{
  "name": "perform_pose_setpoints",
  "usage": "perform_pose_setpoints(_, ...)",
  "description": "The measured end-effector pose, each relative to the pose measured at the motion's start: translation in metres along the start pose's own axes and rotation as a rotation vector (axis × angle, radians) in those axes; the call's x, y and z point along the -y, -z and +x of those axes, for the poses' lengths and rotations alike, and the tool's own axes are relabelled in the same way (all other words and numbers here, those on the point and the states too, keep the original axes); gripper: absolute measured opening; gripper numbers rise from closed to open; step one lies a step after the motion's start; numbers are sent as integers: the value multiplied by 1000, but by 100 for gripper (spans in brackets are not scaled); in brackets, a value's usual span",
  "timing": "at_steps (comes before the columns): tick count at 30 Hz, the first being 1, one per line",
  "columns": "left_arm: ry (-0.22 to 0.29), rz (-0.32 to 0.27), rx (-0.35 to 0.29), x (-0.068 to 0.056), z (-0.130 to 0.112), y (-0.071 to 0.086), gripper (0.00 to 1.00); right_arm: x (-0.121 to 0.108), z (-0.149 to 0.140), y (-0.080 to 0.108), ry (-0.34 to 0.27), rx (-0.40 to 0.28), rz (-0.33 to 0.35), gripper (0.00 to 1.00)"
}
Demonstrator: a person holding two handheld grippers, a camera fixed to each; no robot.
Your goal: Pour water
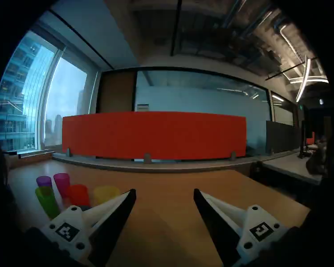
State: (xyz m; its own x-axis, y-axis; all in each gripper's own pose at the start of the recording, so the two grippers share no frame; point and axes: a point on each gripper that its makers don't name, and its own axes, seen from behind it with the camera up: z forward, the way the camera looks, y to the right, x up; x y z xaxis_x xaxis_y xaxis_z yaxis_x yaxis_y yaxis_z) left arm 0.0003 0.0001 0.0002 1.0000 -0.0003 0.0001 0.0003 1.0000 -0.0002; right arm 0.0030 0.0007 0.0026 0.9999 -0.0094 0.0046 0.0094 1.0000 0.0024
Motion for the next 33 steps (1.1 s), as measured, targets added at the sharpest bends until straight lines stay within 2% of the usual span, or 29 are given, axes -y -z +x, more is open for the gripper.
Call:
perform_pose_setpoints(9, 35, -51, 17, -13, 38, -11, 100, -1, 40, -6, 22, 38, 21, 100)
perform_pose_setpoints(18, -40, -69, 25, -10, 93, -12, 100, -3, 87, -6, 5, 60, 56, 100)
perform_pose_setpoints(27, -74, -131, 14, -21, 140, -15, 99, -4, 133, -8, -20, 61, 89, 100)
perform_pose_setpoints(33, -95, -178, 23, -31, 149, -17, 99, 6, 143, -7, -10, 59, 134, 100)
